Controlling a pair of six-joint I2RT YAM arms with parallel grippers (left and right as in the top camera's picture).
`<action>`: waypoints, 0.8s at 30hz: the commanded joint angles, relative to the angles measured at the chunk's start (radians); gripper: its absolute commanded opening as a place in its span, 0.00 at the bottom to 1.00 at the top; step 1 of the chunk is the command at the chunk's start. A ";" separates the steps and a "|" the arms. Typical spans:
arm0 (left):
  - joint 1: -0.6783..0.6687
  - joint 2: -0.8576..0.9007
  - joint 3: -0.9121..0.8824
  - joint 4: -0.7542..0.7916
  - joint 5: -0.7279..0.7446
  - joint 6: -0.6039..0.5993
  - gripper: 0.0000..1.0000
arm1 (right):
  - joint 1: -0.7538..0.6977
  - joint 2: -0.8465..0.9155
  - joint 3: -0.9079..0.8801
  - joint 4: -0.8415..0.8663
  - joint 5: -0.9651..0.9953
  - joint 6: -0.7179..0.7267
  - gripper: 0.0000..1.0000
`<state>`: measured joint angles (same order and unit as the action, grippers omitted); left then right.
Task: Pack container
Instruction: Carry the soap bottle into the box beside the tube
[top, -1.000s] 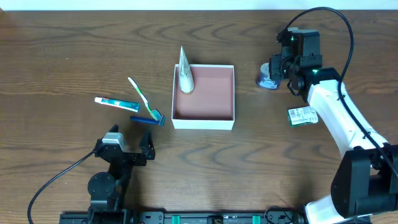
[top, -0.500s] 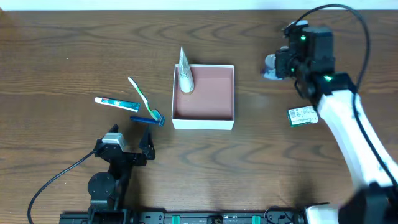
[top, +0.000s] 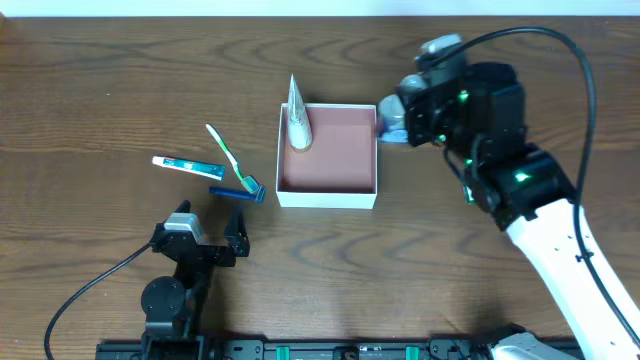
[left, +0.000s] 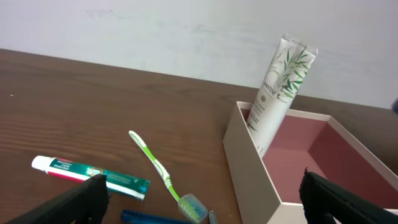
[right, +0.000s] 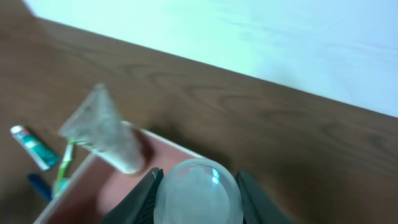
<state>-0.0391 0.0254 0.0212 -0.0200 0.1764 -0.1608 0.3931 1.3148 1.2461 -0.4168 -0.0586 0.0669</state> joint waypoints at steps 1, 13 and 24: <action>0.005 -0.002 -0.017 -0.034 0.007 -0.002 0.98 | 0.053 0.016 0.018 0.038 -0.006 0.035 0.13; 0.005 -0.002 -0.017 -0.034 0.007 -0.002 0.98 | 0.146 0.212 0.018 0.222 -0.006 0.074 0.13; 0.005 -0.002 -0.017 -0.034 0.007 -0.002 0.98 | 0.149 0.344 0.018 0.338 -0.006 0.075 0.13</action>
<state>-0.0391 0.0254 0.0212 -0.0200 0.1764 -0.1608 0.5354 1.6470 1.2461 -0.1089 -0.0639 0.1261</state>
